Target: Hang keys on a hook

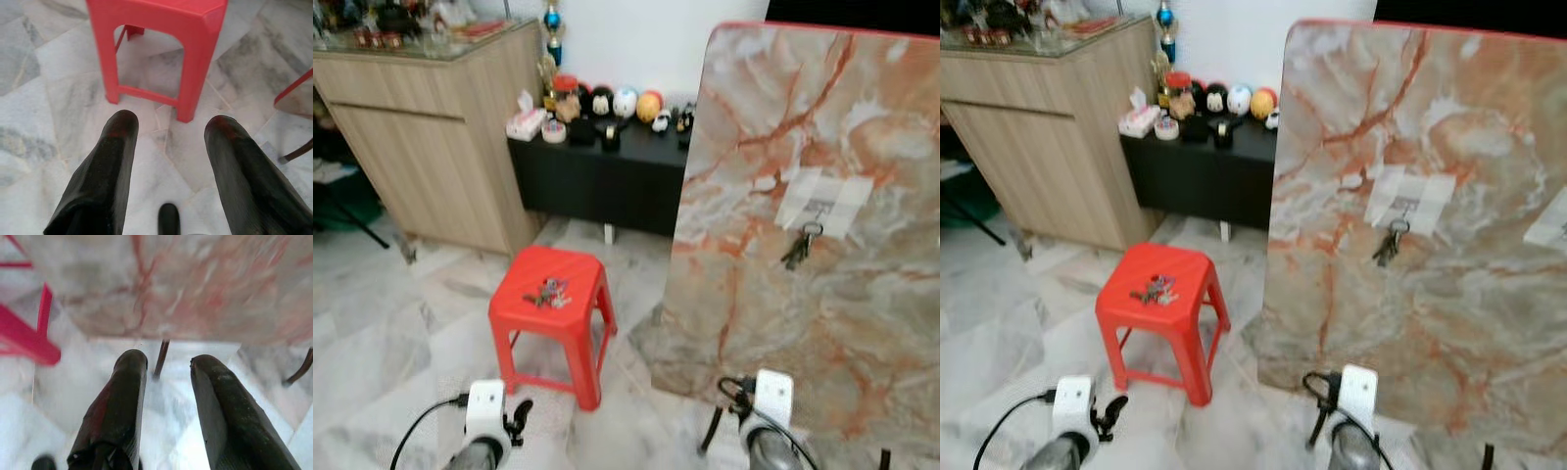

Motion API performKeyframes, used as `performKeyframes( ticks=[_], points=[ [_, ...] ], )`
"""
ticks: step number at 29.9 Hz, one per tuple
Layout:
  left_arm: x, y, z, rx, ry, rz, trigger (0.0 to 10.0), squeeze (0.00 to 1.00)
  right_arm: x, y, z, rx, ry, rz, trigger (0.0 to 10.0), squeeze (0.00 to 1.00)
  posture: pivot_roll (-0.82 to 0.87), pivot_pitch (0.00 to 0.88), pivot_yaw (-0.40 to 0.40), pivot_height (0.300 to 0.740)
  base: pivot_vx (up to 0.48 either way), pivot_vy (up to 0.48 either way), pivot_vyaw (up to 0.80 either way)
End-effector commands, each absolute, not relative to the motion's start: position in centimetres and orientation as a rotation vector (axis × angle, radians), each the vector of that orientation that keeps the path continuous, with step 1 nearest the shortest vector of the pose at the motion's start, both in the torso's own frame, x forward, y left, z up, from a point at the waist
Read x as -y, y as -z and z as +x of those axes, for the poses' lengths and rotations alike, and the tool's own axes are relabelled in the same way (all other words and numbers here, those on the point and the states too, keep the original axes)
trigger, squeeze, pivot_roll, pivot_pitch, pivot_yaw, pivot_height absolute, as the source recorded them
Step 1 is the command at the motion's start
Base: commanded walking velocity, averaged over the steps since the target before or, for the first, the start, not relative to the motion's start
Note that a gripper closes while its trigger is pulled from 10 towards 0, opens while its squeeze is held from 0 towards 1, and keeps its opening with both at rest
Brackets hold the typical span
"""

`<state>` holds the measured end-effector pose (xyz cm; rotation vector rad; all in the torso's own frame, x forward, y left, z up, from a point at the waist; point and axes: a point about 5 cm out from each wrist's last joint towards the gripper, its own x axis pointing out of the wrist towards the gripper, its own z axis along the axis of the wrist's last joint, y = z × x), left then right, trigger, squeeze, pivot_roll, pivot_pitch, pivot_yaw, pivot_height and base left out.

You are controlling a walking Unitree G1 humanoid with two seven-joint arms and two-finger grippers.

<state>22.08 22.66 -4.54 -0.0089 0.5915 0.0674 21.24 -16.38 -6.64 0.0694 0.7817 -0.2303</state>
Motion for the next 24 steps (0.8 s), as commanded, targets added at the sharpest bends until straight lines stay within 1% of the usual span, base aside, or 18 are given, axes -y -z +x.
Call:
performKeyframes(
  ticks=[1, 3, 4, 6, 8, 15, 19, 24],
  points=[
    [-22.8, 4.9, 21.7, -0.637, -0.058, -0.008, 10.0, 0.0, 16.6, 7.5, 20.0, -0.842, 0.239, 0.093, 10.0, 0.0, 0.06, 0.0, -0.012, 0.74, 0.0, 0.0, 0.0],
    [-22.8, 5.2, 21.3, -0.664, -0.057, -0.004, 10.0, 0.0, 16.6, 8.0, 19.1, -0.877, 0.237, 0.093, 10.0, 0.0, 0.06, 0.0, -0.007, 0.74, 0.0, 0.0, 0.0],
    [-22.8, 5.2, 21.3, -0.664, -0.057, -0.004, 10.0, 0.0, 16.6, 8.0, 19.1, -0.877, 0.237, 0.093, 10.0, 0.0, 0.06, 0.0, -0.007, 0.74, 0.0, 0.0, 0.0],
    [-22.9, 5.6, 20.9, -0.7, -0.059, -0.001, 10.0, 0.0, 16.8, 8.6, 18.1, -0.918, 0.239, 0.114, 10.0, 0.0, 0.05, 0.0, -0.001, 0.74, 0.0, 0.0, 0.0],
    [-22.8, 5.9, 20.5, -0.727, -0.059, 0.001, 10.0, 0.0, 16.8, 8.7, 17.8, -0.916, 0.24, 0.159, 10.0, 0.0, 0.05, 0.0, 0.001, 0.74, 0.0, 0.0, 0.0],
    [-22.8, 6.4, 20.0, -0.776, -0.076, -0.005, 10.0, 0.0, 17.4, 9.3, 16.5, -0.971, 0.257, 0.177, 10.0, 0.0, 0.05, 0.0, -0.007, 0.74, 0.0, 0.0, 0.0],
    [-22.7, 6.4, 20.0, -0.78, -0.085, -0.008, 10.0, 0.0, 17.7, 9.5, 16.1, -0.988, 0.258, 0.18, 10.0, 0.0, 0.05, 0.0, -0.011, 0.74, 0.0, 0.0, 0.0],
    [-22.7, 6.4, 20.0, -0.786, -0.087, -0.009, 10.0, 0.0, 17.5, 9.4, 16.3, -0.99, 0.24, 0.191, 10.0, 0.0, 0.05, 0.0, -0.007, 0.74, 0.0, 0.0, 0.0]
  ],
)
